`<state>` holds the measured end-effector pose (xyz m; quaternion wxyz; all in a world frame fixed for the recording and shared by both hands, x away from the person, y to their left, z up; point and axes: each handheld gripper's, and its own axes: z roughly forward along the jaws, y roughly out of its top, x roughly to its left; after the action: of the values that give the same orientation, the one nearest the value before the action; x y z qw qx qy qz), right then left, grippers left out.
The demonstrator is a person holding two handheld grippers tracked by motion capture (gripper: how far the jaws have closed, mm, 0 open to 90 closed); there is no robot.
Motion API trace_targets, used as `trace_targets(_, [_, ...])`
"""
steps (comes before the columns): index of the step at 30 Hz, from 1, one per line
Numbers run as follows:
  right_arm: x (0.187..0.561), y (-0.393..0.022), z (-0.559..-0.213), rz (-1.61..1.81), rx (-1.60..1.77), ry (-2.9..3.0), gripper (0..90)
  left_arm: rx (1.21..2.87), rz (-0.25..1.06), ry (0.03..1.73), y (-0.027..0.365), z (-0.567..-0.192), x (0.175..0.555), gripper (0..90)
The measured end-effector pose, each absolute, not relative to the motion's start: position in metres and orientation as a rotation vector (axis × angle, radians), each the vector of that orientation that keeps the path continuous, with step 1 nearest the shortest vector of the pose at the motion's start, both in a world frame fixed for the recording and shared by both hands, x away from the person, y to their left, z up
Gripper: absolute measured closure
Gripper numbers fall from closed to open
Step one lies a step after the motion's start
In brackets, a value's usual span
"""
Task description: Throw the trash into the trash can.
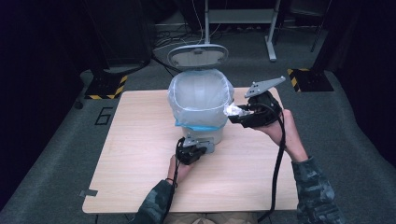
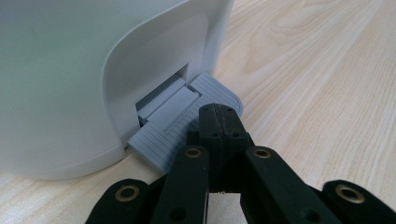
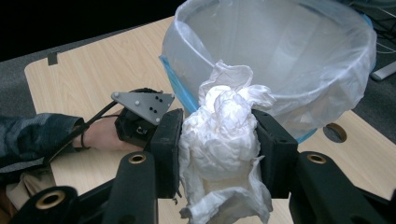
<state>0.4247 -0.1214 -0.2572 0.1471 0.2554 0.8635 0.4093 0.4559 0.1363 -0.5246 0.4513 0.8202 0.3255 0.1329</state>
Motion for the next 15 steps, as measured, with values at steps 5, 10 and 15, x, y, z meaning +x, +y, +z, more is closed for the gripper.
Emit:
trace_targets(5, [0.431, -0.116, -0.249, 1.165, 0.732, 2.493, 57.1, 2.026, 0.332, 0.803, 0.136, -0.525, 0.456, 89.8])
trace_targets(10, [0.439, -0.111, -0.248, 1.178, 0.730, 2.508, 57.0, 2.002, 0.320, 0.836, 0.134, -0.526, 0.454, 89.8])
trace_targets(15, [0.444, -0.106, -0.246, 1.162, 0.741, 2.516, 57.0, 2.006, 0.322, 0.836, 0.134, -0.525, 0.453, 89.8])
